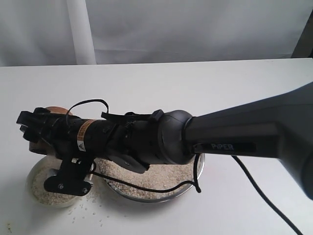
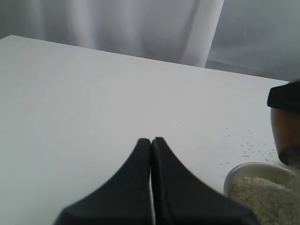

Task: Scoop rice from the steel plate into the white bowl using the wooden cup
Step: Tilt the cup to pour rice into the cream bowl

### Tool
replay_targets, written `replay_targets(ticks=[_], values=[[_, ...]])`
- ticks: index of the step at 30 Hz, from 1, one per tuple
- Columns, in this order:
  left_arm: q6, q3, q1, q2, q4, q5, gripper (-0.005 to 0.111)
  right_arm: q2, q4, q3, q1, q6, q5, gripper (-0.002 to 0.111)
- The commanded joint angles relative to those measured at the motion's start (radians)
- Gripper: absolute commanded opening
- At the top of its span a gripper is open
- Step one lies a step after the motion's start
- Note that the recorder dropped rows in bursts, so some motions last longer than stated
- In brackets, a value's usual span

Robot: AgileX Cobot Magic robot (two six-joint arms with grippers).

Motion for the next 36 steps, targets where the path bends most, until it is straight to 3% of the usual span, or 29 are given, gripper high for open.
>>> replay_targets(ticks=[1,29,32,36], values=[[-0.001,-0.004,-0.005,-0.002,-0.006,-0.006,0.000,-0.006,-0.031,-0.008,-0.003,-0.011,-0.054,0.000],[-0.001,-0.004,-0.005,-0.002,-0.006,-0.006,0.000,-0.006,-0.013,-0.008,-0.003,-0.015,-0.158,0.000],[-0.001,-0.004,-0.005,-0.002,-0.006,-0.006,0.000,-0.006,0.032,-0.008,-0.003,0.084,-0.151,0.000],[-0.001,-0.004,-0.005,-0.002,-0.006,-0.006,0.000,-0.011,0.084,-0.008,-0.003,0.366,-0.110,0.000]])
